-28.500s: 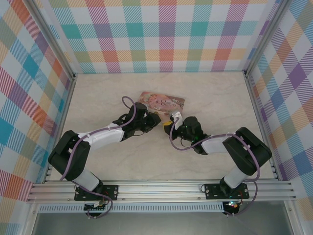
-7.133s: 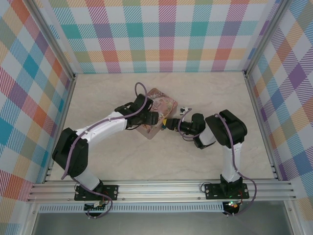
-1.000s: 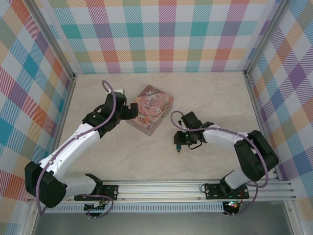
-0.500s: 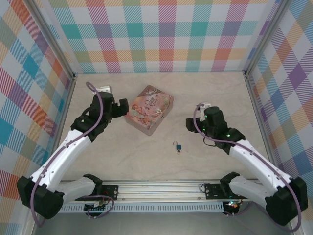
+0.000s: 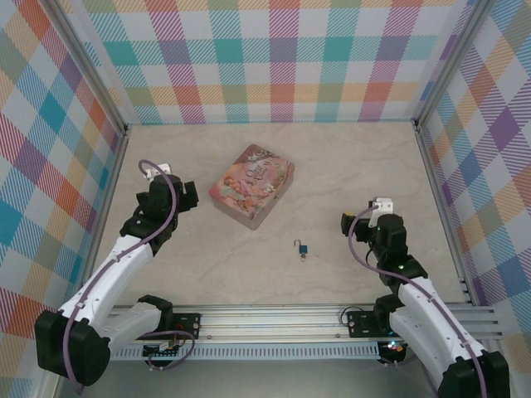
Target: Unlock the padlock with the key
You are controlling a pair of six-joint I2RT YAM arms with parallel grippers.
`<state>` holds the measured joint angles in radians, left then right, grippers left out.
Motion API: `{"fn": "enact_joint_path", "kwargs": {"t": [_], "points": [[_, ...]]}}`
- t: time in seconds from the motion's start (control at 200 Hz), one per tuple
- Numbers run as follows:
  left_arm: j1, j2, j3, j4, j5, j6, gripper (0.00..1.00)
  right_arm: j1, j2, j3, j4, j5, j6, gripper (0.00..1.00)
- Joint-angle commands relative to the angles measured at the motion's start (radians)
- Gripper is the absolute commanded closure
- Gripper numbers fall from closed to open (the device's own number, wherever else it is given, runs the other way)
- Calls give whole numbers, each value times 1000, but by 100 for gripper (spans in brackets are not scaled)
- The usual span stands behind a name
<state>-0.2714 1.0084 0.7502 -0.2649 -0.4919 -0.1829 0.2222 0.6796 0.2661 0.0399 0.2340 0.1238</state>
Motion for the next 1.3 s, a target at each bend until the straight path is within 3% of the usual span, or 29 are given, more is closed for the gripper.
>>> {"fn": "enact_joint_path", "kwargs": {"t": [0.0,0.07,0.235,0.525,0.64,0.87,1.03,1.085,1.295], "points": [[62,-18,-104,204,2,59,0,-57,48,-33,190,-39,-37,0],[85,9,-168,299,61,107,0,-92,124,-61,273,-78,-41,0],[96,91,-224,369,3,111,0,-142,286,-65,473,-164,-67,0],[123,225,-353,671,83,151,0,-209,579,21,721,-319,-29,0],[127,264,-357,745,125,181,0,-214,608,81,633,-333,-32,0],[137,364,-392,1016,241,238,0,-230,608,70,656,-401,-41,0],[150,575,-428,1301,285,237,0,-230,588,43,688,-391,-40,0],[152,535,-408,1196,302,231,0,-231,582,33,697,-382,-36,0],[195,559,-333,1086,371,205,0,-230,554,56,601,-354,-33,0]]}}
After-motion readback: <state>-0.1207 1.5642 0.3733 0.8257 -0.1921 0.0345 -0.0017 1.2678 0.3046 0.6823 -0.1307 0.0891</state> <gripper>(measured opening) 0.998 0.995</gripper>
